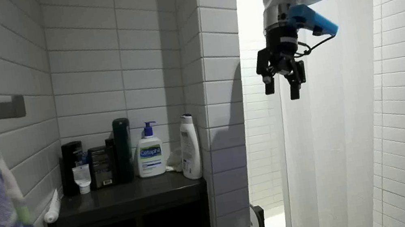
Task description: Put the white tube on the top shelf.
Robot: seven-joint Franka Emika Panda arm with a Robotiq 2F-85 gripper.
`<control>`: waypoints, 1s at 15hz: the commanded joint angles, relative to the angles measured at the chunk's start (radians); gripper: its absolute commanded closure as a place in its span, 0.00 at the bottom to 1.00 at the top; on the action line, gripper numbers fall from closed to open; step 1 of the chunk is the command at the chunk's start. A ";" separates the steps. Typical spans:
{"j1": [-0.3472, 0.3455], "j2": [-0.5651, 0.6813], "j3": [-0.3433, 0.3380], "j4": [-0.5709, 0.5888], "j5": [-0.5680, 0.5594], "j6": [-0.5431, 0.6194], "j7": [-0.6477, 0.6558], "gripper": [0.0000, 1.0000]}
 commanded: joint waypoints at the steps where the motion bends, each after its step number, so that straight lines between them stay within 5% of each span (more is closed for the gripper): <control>1: -0.023 0.001 0.017 0.003 0.008 -0.005 -0.010 0.00; 15: -0.024 -0.001 0.025 -0.001 0.015 0.012 -0.007 0.00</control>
